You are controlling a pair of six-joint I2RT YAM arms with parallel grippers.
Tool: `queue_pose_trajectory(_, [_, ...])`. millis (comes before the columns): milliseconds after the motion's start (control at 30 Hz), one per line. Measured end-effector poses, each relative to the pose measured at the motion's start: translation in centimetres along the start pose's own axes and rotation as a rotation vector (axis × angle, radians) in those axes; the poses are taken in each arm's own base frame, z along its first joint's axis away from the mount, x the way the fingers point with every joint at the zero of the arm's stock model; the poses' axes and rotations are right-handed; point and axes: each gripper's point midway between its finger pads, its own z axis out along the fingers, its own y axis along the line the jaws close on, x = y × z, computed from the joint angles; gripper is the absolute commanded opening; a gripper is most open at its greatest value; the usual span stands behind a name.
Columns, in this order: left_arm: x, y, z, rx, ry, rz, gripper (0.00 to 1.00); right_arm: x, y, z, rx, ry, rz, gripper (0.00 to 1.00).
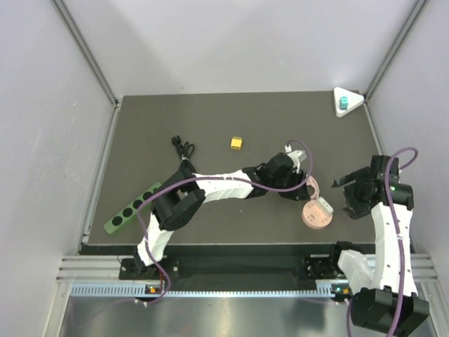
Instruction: Pull the plug off the socket
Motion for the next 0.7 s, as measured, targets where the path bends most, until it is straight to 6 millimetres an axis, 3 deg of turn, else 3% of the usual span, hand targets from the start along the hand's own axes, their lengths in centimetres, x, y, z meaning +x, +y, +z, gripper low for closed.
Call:
queue_pose_trajectory(133, [-0.3,0.9,-0.2,0.005,0.002,0.021,0.42,0.7,0.7,-0.5,-0.035,0.012,0.042,0.71])
queue_pose_trajectory(233, [-1.4,1.4,-0.5,0.044,-0.002,0.0,0.41,1.4,1.2,-0.4,-0.042,0.032,-0.044,0.77])
queue_pose_trajectory(267, [-1.8,1.7,-0.5,0.053,-0.006,-0.01,0.41,1.7,1.5,-0.4,-0.044,0.042,-0.079,0.85])
queue_pose_trajectory(433, [-2.5,4.6,0.8,0.064,0.012,-0.076,0.41,2.9,3.6,0.0,-0.014,0.057,-0.343,1.0])
queue_pose_trajectory(567, [-1.3,6.1,2.3,0.06,0.055,-0.109,0.41,2.8,3.0,0.6,0.045,0.031,-0.428,1.0])
queue_pose_trajectory(700, [-0.6,5.9,3.0,0.085,0.081,-0.118,0.4,2.3,1.9,1.6,0.133,0.028,-0.465,1.0])
